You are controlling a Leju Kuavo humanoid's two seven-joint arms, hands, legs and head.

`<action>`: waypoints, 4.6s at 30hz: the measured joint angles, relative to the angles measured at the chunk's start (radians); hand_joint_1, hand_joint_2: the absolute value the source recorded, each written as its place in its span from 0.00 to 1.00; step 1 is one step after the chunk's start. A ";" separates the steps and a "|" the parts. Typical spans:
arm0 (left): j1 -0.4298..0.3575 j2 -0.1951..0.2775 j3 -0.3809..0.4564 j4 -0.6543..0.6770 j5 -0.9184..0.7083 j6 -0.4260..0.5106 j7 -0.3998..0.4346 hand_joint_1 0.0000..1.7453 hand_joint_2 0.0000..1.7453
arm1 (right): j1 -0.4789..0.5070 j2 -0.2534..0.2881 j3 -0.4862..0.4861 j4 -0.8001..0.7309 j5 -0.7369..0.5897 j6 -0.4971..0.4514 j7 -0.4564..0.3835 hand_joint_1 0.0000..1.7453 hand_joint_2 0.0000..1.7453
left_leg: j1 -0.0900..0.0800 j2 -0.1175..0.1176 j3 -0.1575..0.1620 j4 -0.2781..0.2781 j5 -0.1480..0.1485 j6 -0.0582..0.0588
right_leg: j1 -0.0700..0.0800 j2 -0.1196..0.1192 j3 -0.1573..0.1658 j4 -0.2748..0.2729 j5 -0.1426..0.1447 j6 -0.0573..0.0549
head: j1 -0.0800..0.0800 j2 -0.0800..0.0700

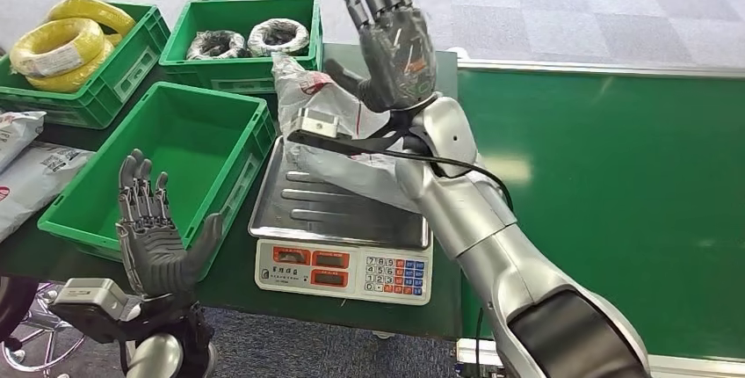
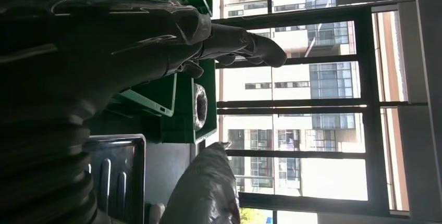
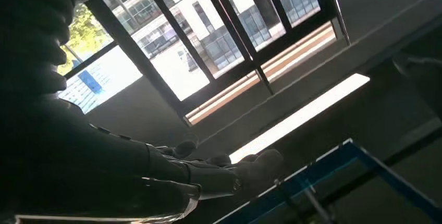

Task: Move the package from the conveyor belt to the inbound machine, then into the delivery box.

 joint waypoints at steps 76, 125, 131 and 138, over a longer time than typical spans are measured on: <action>-0.856 -0.123 -0.605 1.352 -1.518 -0.092 0.559 0.94 1.00 | 0.674 -0.012 -0.149 -0.944 -0.718 0.007 -0.202 0.00 0.00 | -0.002 -0.002 0.019 -0.002 -0.004 0.001 | -0.002 -0.002 0.023 -0.001 -0.003 0.001 | 0.000 0.000; -0.662 -0.055 0.031 0.459 -0.237 -0.134 0.116 0.94 1.00 | 0.723 -0.024 -0.166 -0.928 -0.669 0.005 -0.202 0.00 0.00 | -0.002 0.001 0.009 -0.001 -0.004 0.001 | -0.001 0.000 0.009 0.000 -0.004 0.001 | 0.000 0.000; -0.583 -0.054 0.107 0.269 -0.107 -0.115 0.096 0.91 1.00 | 0.747 -0.024 -0.175 -0.943 -0.665 0.005 -0.202 0.00 0.00 | -0.002 0.001 0.009 -0.001 -0.004 0.001 | -0.002 0.000 0.008 0.000 -0.004 0.001 | 0.000 0.000; -0.497 -0.051 0.183 0.137 -0.070 -0.083 0.092 0.91 1.00 | 0.774 -0.024 -0.181 -0.967 -0.665 0.005 -0.202 0.00 0.00 | -0.002 0.001 0.009 -0.002 -0.004 0.001 | -0.001 0.000 0.008 0.000 -0.004 0.001 | 0.000 0.000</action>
